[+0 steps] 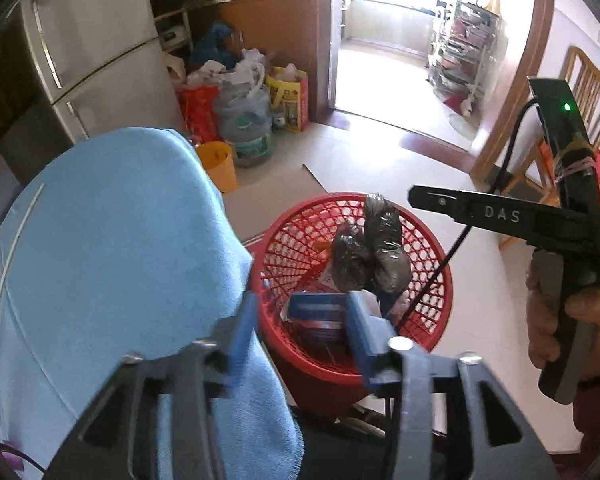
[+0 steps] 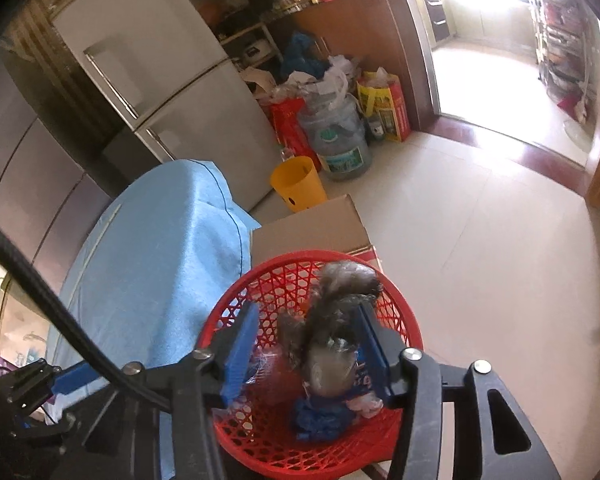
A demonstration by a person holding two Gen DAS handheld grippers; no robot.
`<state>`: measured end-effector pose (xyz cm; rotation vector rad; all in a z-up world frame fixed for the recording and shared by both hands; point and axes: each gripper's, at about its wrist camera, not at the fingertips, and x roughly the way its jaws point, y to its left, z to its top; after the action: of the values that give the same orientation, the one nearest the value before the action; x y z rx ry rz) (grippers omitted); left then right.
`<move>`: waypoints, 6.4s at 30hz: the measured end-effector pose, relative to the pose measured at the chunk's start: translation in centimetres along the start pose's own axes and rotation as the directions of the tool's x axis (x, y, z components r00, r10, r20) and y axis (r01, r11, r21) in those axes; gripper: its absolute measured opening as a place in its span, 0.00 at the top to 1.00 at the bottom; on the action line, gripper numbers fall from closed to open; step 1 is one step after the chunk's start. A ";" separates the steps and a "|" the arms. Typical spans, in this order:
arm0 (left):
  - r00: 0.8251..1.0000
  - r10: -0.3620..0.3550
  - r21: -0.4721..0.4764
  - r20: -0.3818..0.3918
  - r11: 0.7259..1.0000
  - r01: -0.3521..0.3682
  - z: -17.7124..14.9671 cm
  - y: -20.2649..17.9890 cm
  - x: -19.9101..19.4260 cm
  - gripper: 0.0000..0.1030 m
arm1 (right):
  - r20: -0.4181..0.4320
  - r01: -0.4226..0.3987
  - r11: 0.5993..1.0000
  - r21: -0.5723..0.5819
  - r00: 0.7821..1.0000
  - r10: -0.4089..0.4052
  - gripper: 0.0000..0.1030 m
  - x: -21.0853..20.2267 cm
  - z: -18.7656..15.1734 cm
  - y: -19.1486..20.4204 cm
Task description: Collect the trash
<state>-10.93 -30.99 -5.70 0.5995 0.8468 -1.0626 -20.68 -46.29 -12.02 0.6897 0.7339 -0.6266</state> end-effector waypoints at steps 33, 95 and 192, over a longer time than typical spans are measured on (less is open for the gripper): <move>0.735 0.678 -0.509 0.025 0.641 -0.574 -14.9 17.6 -19.3 0.23 | 0.042 -0.208 0.762 -0.613 0.955 0.294 0.40 -5.4 -8.2 27.8; 0.819 0.525 -0.590 -0.229 0.594 -0.546 -19.4 24.4 -12.2 0.23 | -0.108 -0.177 0.724 -0.667 0.984 0.141 0.34 5.9 -12.2 36.8; 0.869 0.494 -0.501 0.036 0.761 -0.412 -11.1 17.4 -15.3 0.23 | 0.218 0.054 0.828 -0.558 0.972 0.084 0.34 -4.7 -6.4 29.4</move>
<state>-1.76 -8.05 1.39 0.2612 0.7275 -0.4161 -4.88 -22.29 -2.12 0.0679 0.6455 -0.4315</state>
